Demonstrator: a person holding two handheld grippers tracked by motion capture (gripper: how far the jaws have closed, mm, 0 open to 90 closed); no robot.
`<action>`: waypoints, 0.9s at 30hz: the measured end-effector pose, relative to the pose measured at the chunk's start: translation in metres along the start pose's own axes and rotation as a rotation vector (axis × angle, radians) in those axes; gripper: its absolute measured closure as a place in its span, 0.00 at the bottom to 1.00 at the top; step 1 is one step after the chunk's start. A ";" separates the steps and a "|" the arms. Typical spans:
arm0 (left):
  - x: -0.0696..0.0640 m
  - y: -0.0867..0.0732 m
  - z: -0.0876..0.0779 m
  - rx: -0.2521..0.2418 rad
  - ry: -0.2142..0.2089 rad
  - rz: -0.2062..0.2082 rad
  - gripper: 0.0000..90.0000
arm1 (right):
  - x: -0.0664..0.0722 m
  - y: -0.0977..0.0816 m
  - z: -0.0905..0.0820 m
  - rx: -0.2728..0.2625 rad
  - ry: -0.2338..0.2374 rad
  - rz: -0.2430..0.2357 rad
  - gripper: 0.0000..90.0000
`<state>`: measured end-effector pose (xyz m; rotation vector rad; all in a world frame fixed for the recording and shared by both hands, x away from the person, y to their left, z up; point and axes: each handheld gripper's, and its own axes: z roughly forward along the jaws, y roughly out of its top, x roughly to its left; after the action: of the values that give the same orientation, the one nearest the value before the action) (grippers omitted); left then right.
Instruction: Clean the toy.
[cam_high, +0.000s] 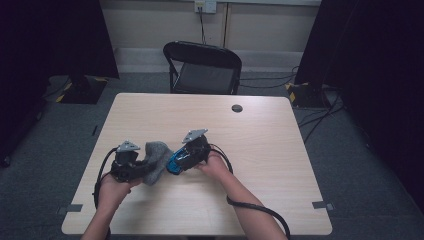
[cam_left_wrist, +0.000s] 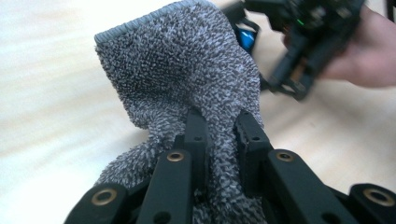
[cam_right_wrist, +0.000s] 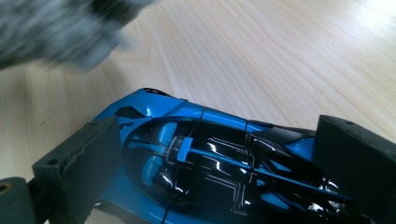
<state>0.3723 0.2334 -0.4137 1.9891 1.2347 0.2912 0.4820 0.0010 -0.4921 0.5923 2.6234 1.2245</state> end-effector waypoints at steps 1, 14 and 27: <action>0.003 0.002 0.003 -0.007 0.000 -0.004 0.86 | 0.000 0.000 0.000 0.001 0.000 0.001 0.02; 0.032 0.042 0.055 0.033 0.017 0.091 0.85 | 0.000 0.002 0.000 0.014 -0.001 0.004 0.02; 0.039 0.066 0.108 0.027 -0.041 0.150 0.84 | 0.000 0.002 0.000 0.015 -0.001 0.004 0.02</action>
<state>0.4951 0.1978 -0.4488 2.1047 1.0704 0.3076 0.4826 0.0020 -0.4909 0.6008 2.6338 1.2065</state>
